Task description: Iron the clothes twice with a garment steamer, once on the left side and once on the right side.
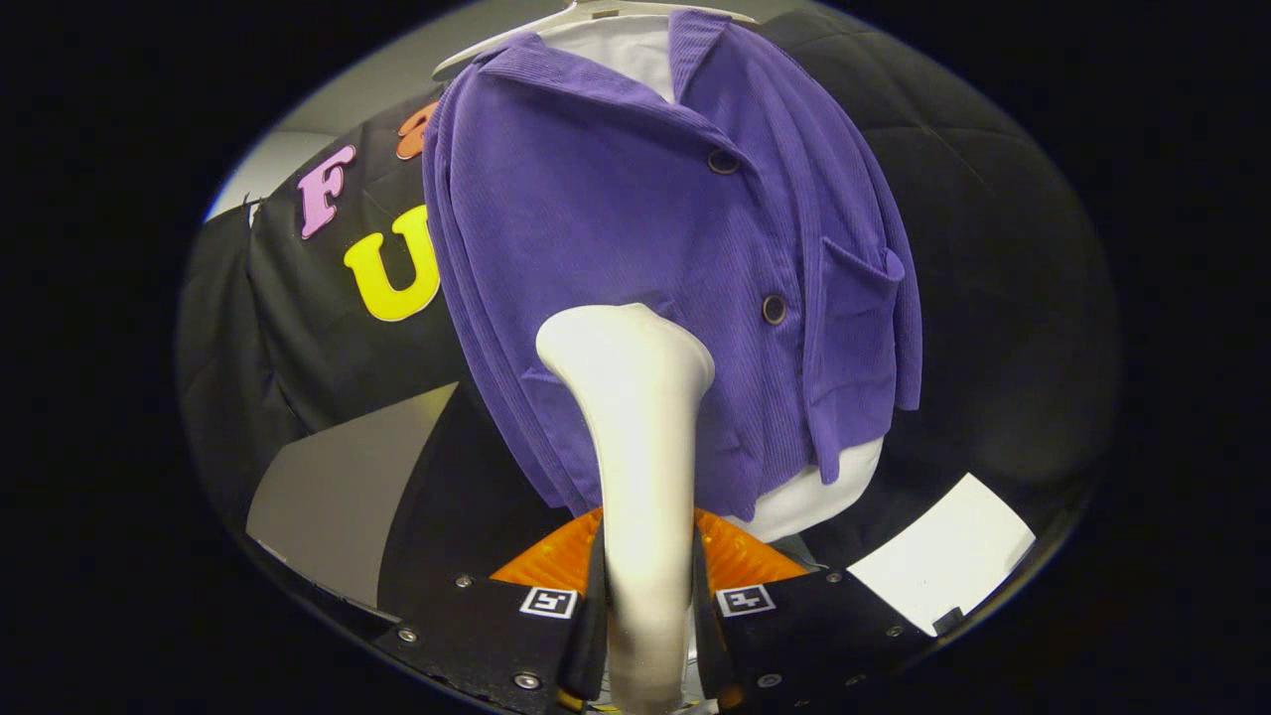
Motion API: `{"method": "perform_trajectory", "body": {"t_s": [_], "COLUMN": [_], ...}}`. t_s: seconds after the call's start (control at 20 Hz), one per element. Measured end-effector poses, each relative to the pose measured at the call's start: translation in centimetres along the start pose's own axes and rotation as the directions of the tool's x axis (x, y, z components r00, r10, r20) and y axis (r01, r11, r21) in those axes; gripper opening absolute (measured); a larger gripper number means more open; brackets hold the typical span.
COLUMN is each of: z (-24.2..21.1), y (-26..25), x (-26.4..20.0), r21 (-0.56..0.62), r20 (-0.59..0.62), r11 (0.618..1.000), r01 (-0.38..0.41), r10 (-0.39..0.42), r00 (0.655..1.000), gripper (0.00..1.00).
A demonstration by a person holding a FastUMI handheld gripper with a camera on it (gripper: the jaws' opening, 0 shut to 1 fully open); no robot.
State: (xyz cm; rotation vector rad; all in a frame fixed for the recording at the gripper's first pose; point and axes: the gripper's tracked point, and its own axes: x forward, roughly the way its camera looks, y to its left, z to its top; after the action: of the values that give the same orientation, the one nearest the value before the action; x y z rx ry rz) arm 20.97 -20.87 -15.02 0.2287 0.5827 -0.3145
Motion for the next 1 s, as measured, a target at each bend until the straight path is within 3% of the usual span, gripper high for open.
{"method": "perform_trajectory", "body": {"t_s": [0.65,0.85,1.0], "z": [-13.6,-13.9,-11.3], "y": [-3.2,-2.4,-2.2], "x": [2.8,1.8,-2.0], "r21": [0.047,0.072,0.065], "r20": [-0.233,-0.239,-0.188], "r11": [0.997,0.996,0.998], "r01": [0.069,0.051,0.01], "r10": [-0.057,-0.032,0.003], "r00": [0.971,0.971,0.982], "gripper": [0.37,0.37,0.37]}}
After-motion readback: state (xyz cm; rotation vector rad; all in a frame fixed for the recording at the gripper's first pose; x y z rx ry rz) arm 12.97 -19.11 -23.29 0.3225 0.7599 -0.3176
